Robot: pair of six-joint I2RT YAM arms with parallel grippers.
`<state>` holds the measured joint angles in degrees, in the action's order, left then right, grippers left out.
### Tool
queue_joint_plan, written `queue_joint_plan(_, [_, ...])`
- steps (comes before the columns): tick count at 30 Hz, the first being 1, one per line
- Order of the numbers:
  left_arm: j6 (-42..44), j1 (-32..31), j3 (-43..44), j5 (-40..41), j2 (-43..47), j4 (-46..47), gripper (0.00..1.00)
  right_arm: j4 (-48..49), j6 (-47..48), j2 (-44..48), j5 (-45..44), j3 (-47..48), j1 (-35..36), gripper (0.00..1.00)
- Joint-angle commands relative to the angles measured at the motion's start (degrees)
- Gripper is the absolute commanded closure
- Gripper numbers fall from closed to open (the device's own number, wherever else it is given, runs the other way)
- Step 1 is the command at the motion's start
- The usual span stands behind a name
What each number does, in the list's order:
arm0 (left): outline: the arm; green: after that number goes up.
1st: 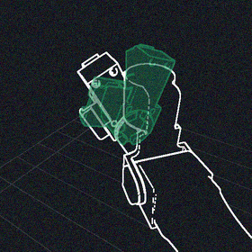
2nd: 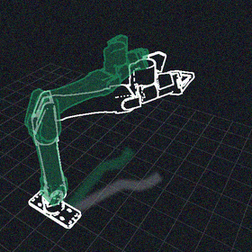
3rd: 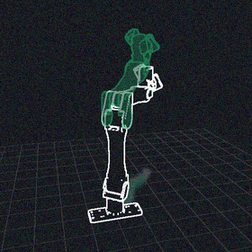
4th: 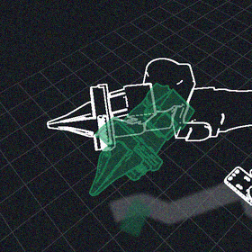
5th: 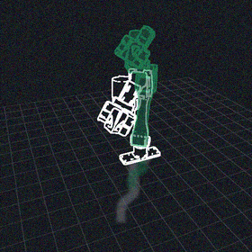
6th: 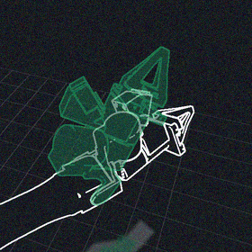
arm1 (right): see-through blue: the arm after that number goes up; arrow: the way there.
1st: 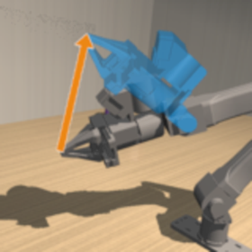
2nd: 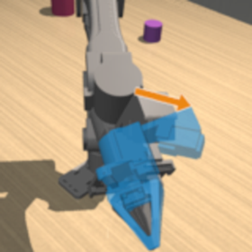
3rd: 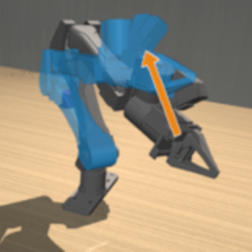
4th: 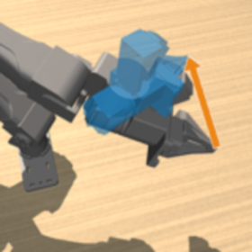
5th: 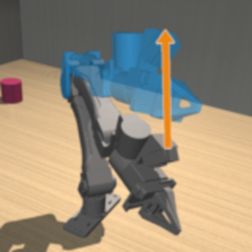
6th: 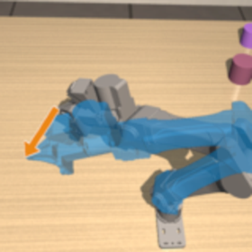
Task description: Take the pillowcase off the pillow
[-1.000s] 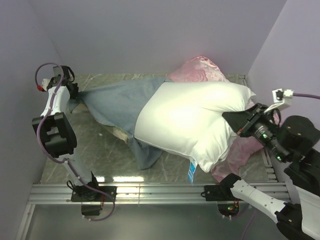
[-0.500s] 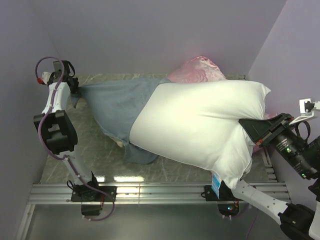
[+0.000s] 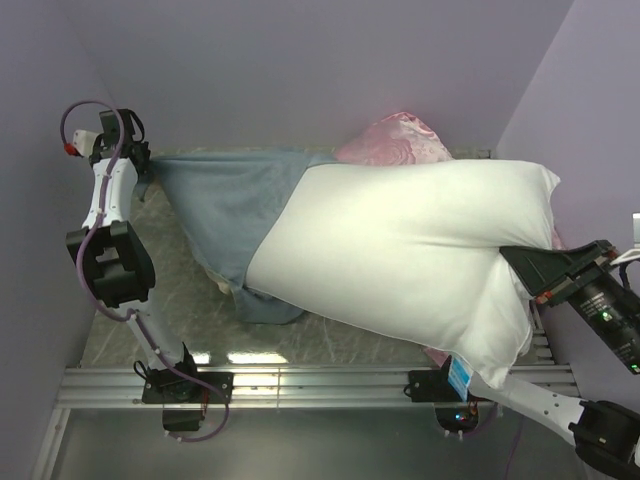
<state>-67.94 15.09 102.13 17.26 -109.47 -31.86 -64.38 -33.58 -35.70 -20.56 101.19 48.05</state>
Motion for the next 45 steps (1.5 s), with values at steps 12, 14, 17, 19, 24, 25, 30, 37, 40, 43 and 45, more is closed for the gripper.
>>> queue_joint_plan(12, [3.34,2.66,2.82,8.5,-1.1,12.34,0.99,17.87,-0.52,3.63,-5.04,-3.26,0.81,1.0])
queue_joint_plan(14, [3.96,2.57,2.55,7.97,-1.18,12.08,0.99,19.11,-1.13,2.92,-3.36,-5.38,0.73,1.0])
queue_joint_plan(17, [4.66,2.31,1.15,7.35,-1.1,11.65,1.0,21.66,-2.27,1.6,-0.9,-10.03,0.73,1.0])
queue_joint_plan(19, [4.75,2.31,0.62,8.05,-1.1,11.38,0.99,23.24,-2.63,1.43,-0.45,-12.94,0.73,1.0])
queue_joint_plan(24, [7.82,2.05,0.88,6.23,-0.66,12.69,0.99,22.81,-2.1,-0.06,0.42,-13.12,0.81,1.0])
queue_joint_plan(25, [8.35,2.05,0.97,4.64,-0.74,13.13,0.99,22.98,-2.01,-0.59,1.13,-13.21,0.73,1.0])
queue_joint_plan(30, [11.6,-0.05,2.11,1.2,-0.39,12.79,0.96,25.18,-2.71,-3.49,6.22,-16.71,0.73,1.0])
queue_joint_plan(37, [13.27,-1.91,2.38,-1.16,-0.3,4.54,0.64,29.39,-3.59,-4.64,8.69,-23.22,0.73,1.0])
queue_joint_plan(40, [14.76,-2.43,-0.25,-4.24,1.1,4.61,0.57,29.4,-2.89,-5.25,8.34,-23.58,0.81,1.0])
queue_joint_plan(43, [16.52,-3.58,-2.28,-5.65,4.26,5.75,0.5,28.7,-2.28,-5.25,7.03,-22.7,0.81,1.0])
queue_joint_plan(45, [18.98,-4.63,-4.38,-10.54,6.89,7.59,0.43,28.26,-1.84,-5.43,6.58,-21.3,0.73,1.0])
